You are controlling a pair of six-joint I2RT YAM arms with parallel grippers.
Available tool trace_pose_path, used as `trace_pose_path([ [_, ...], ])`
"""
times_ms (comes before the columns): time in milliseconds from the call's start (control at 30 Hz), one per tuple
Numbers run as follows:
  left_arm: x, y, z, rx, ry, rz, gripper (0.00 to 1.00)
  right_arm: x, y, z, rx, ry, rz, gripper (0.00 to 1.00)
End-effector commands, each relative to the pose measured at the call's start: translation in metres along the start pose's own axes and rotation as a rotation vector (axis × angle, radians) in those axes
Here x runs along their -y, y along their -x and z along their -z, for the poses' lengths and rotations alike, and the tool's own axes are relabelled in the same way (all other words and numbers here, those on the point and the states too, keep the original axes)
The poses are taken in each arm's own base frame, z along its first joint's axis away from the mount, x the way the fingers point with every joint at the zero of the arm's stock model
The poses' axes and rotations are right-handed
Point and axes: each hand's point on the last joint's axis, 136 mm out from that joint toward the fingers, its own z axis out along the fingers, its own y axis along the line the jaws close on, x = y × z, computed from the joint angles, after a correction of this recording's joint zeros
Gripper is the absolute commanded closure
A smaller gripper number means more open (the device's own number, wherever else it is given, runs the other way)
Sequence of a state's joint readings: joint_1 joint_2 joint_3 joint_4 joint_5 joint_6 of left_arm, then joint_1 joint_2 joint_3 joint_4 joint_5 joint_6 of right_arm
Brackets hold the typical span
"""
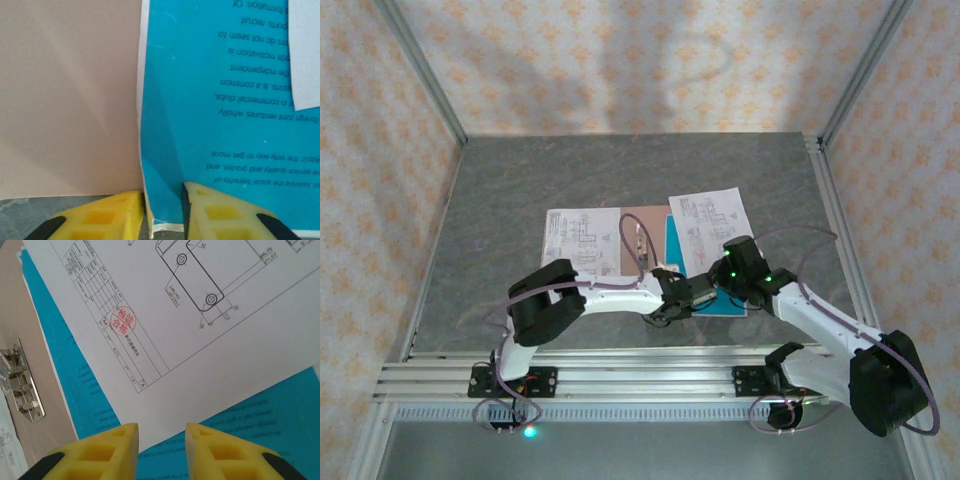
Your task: Put the files into the folder
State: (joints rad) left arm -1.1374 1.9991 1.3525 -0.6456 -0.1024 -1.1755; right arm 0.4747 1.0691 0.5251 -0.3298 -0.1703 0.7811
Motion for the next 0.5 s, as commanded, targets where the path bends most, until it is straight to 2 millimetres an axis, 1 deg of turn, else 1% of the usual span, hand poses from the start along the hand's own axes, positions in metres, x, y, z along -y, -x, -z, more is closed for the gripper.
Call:
trace_pose_path([
  [0,-0.003,0.008,-0.001,0.034,0.037,-0.014,0.80,0.005,0.000,0.003,0.008,-0.009,-0.002,0.70],
  [167,-0.002,0.012,0.007,0.059,0.025,-0.008,1.00,0.005,0.000,0.003,0.009,-0.008,-0.005,0.70],
  [333,-0.005,0.019,0.022,0.092,-0.017,0.037,1.00,0.005,0.000,0.003,0.010,-0.004,-0.004,0.71],
  [367,-0.009,0.020,0.020,0.095,-0.016,0.048,1.00,0.004,0.000,0.003,0.010,-0.003,-0.004,0.71],
  [400,-0.009,0.024,0.029,0.103,-0.045,0.069,1.00,0.004,0.000,0.004,0.011,-0.003,-0.003,0.71],
  [467,-0.014,0.028,0.030,0.108,-0.079,0.109,1.00,0.003,0.001,0.004,0.011,0.001,0.000,0.71],
])
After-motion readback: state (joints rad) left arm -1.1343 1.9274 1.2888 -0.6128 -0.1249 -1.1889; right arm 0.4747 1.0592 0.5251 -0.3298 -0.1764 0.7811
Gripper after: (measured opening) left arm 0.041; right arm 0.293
